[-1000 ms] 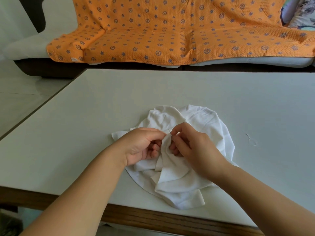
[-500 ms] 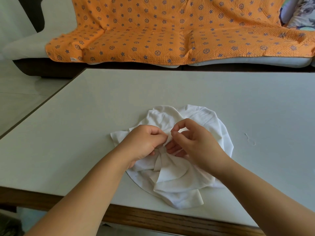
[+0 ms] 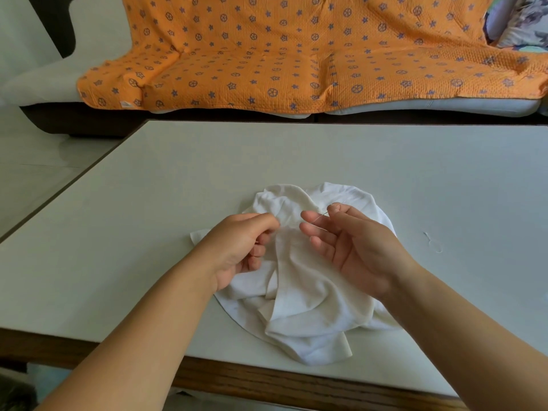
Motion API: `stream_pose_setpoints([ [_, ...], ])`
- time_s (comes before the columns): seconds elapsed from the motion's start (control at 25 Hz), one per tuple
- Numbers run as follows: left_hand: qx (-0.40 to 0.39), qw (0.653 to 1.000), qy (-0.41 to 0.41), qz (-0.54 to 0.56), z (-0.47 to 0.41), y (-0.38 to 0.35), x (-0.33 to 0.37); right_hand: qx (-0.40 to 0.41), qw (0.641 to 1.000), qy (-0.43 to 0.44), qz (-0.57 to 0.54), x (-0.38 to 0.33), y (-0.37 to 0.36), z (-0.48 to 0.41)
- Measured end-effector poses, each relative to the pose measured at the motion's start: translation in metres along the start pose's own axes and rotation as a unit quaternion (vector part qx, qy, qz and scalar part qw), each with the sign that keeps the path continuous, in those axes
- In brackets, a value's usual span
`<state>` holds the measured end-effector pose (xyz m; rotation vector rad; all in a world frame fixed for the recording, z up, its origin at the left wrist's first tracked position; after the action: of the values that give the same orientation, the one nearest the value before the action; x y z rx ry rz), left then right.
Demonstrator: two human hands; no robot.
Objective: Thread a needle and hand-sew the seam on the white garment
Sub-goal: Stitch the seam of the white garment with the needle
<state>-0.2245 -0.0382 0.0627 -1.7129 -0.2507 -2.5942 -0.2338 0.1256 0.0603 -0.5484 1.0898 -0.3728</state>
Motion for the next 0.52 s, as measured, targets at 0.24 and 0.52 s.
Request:
stream_pose_setpoints([
  [0.24,-0.017,0.999,0.026,0.029,-0.007,-0.002,-0.008,0.039,0.999,-0.009,-0.015,0.006,0.012,-0.008],
  [0.52,-0.015,1.000,0.017,0.004,-0.014,-0.001,-0.012,0.055,0.998,-0.013,-0.028,0.007,0.018,-0.011],
])
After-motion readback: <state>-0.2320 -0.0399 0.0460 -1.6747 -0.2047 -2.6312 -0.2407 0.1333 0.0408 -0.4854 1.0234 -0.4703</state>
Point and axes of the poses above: each hand's wrist, its own z-axis away from the middle knuckle, its own y-axis out of the back of the hand, x = y × z, the point moved 7 cm from there along -z, towards the middle knuckle, and after that the axes turned 7 degrees about x, right-handed, at the moved point
